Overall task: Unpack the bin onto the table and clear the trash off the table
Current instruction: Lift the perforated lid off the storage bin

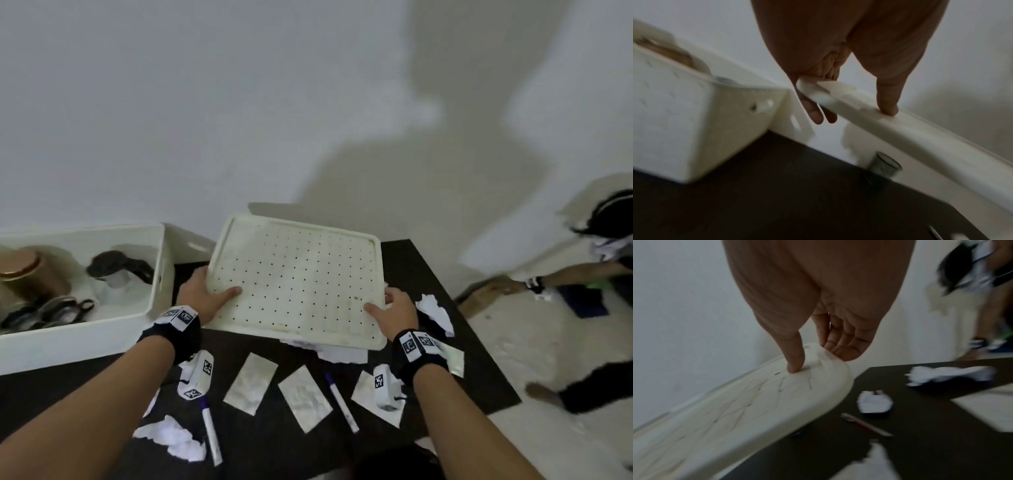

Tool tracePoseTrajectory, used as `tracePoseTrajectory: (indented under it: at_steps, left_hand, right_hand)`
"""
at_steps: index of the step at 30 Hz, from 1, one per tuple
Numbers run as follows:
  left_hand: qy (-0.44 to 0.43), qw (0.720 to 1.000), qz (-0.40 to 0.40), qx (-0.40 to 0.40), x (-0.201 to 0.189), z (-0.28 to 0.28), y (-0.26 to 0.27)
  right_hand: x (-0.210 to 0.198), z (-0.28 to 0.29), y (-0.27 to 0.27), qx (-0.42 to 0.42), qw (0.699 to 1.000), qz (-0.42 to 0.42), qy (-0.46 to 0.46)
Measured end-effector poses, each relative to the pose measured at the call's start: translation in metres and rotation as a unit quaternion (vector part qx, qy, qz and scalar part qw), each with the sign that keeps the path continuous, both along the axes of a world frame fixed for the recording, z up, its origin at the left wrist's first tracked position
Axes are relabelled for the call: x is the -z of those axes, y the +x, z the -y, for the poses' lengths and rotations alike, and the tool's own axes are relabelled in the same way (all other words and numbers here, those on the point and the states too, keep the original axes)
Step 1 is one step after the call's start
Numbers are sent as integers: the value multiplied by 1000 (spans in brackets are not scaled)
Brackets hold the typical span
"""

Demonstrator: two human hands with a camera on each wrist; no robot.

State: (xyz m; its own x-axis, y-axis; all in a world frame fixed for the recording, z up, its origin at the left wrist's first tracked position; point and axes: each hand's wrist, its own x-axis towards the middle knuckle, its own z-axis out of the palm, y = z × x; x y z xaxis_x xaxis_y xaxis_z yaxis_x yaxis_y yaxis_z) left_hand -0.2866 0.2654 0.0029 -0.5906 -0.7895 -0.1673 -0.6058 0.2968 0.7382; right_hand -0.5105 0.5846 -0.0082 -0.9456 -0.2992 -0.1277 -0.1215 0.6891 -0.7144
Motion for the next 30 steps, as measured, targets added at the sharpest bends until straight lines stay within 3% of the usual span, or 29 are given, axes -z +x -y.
tracePoseTrajectory:
  at_steps: [5,10,19,23,26,30]
  left_hand:
    - [61,993,66,79,61,-116,-60]
    - [47,979,136,147,108,-175,-76]
    - [68,970,181,150,190,-168,-74]
    - [68,962,195,180,206,-163,-64]
    - [81,961,175,196,206,-160,-61]
    - [109,965,138,196,161,-166,-64]
  right_hand:
    - [41,-145,-24,67,993,58,76]
    - [90,-221,-22,98,983,114,105]
    - [133,-233,-24,93,983,123,99]
    - [142,-232,-22,95,980,135,109]
    - [142,-232,-19,104,978,145,103]
    - [134,-222,-16,117,981,130,88]
